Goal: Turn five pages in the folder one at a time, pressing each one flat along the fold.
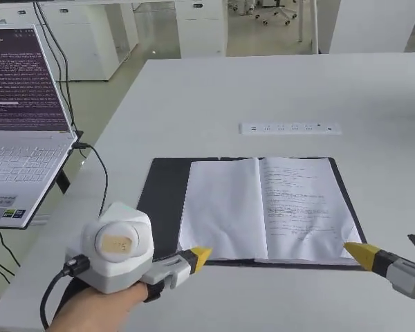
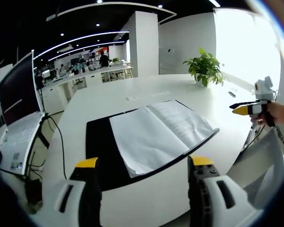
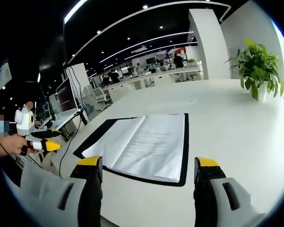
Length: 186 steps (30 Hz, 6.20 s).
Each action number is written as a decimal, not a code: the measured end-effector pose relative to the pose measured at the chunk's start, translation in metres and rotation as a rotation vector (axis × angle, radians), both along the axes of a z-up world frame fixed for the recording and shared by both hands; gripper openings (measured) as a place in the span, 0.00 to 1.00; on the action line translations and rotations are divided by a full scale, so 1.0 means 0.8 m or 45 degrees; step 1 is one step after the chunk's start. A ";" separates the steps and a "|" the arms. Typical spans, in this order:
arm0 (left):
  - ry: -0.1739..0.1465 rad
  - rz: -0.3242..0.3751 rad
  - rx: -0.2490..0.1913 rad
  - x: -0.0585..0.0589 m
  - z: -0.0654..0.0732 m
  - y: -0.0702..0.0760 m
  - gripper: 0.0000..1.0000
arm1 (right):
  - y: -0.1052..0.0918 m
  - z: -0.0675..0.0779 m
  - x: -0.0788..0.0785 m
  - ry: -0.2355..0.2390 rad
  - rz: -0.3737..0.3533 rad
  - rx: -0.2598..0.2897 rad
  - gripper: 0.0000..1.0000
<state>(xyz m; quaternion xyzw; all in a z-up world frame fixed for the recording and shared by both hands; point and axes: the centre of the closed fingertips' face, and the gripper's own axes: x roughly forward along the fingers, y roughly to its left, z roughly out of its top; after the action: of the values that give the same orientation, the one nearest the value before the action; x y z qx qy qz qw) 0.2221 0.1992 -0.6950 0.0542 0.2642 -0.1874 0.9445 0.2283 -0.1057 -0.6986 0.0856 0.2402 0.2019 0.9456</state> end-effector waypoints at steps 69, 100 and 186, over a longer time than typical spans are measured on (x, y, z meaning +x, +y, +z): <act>0.025 -0.388 0.062 0.111 -0.143 -0.290 0.47 | -0.012 -0.065 0.023 0.109 -0.042 0.117 0.63; 0.001 -0.408 0.045 0.111 -0.141 -0.293 0.14 | -0.005 -0.079 0.035 0.149 -0.018 0.130 0.54; -0.034 -0.295 -0.091 0.068 -0.032 -0.167 0.23 | 0.127 0.018 0.056 0.143 0.129 0.618 0.00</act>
<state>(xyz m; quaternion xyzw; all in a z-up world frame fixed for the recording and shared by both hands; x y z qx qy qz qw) 0.2761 0.0657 -0.7207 0.0531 0.2368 -0.3040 0.9212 0.2730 -0.0041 -0.6840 0.3091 0.2407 0.2955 0.8713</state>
